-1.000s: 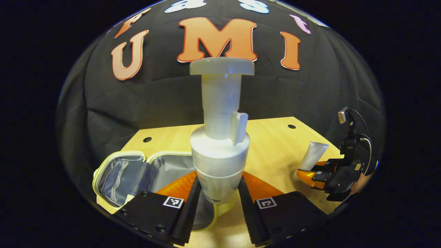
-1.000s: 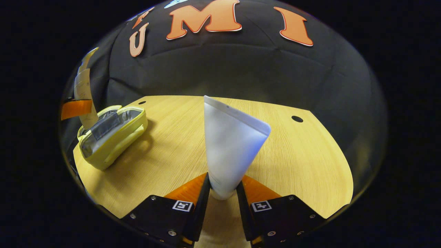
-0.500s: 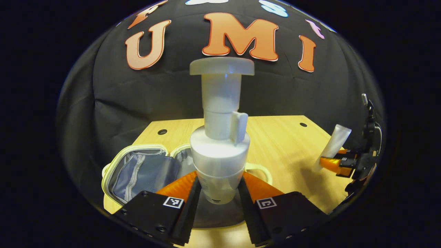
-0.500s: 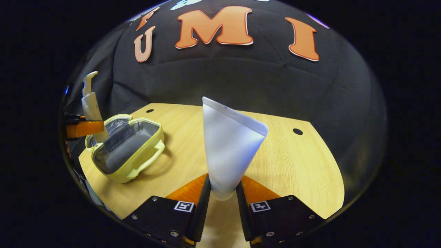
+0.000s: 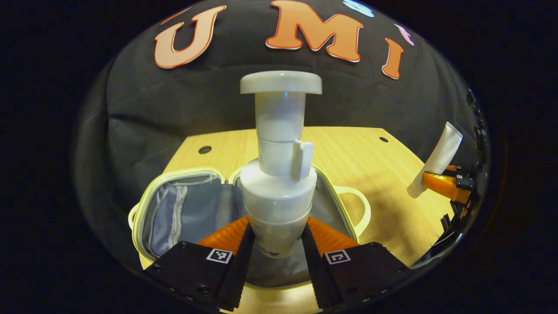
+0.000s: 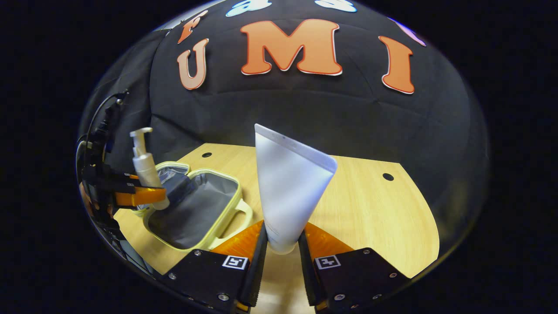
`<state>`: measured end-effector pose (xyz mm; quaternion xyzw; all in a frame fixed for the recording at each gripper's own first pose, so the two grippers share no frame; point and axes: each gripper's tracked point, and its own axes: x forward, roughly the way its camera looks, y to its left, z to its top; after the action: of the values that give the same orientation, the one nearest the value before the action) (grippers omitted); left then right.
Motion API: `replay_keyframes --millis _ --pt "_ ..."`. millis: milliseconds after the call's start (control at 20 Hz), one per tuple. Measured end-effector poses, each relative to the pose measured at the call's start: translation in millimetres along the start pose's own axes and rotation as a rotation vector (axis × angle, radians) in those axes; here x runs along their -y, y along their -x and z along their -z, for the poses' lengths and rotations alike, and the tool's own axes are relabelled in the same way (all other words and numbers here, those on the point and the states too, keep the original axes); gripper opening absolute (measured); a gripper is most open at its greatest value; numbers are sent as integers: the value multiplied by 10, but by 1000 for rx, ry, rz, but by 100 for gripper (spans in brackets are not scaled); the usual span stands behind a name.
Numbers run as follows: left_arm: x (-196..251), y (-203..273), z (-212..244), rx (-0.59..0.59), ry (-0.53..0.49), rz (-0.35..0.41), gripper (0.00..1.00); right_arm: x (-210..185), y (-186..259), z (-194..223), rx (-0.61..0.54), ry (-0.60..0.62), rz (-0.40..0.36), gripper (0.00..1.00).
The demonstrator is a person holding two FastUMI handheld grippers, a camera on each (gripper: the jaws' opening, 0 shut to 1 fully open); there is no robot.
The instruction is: First open the suitcase, pack the skin care products into it, and then close the suitcase.
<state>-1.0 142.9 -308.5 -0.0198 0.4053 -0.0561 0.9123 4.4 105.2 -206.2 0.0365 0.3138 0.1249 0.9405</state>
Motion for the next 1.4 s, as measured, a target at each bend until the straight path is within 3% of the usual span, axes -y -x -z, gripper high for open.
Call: replay_keyframes --millis 100,300,350,400,450,500,850,1250,1350,1400 --pt "-96 -90 86 -42 14 21 62 -219 -20 -44 -1 -5 -17 39" --pt "-131 -241 246 -134 37 80 62 -555 -82 -57 -30 -4 -27 42" --pt "-125 -265 291 -162 40 100 62 -634 -94 -64 -38 -18 -32 38" --pt "-113 -269 340 -193 43 112 62 -702 -107 -58 -49 -33 -33 42" --pt "-112 -284 360 -216 40 123 62 -775 -119 -53 -57 -43 -34 38" --pt "-119 -319 417 -248 34 127 62 -836 -142 -56 -62 -47 -30 42" --pt "-146 -405 647 -418 51 117 63 -1132 -284 53 -140 -124 -54 42" --pt "-136 -630 683 -417 135 28 64 -1545 -510 245 -279 -175 -199 42" --pt "-130 -518 647 -398 148 33 67 -1632 -597 293 -306 -166 -227 42" --pt "-140 -443 616 -382 148 37 75 -1665 -612 313 -316 -163 -241 42"
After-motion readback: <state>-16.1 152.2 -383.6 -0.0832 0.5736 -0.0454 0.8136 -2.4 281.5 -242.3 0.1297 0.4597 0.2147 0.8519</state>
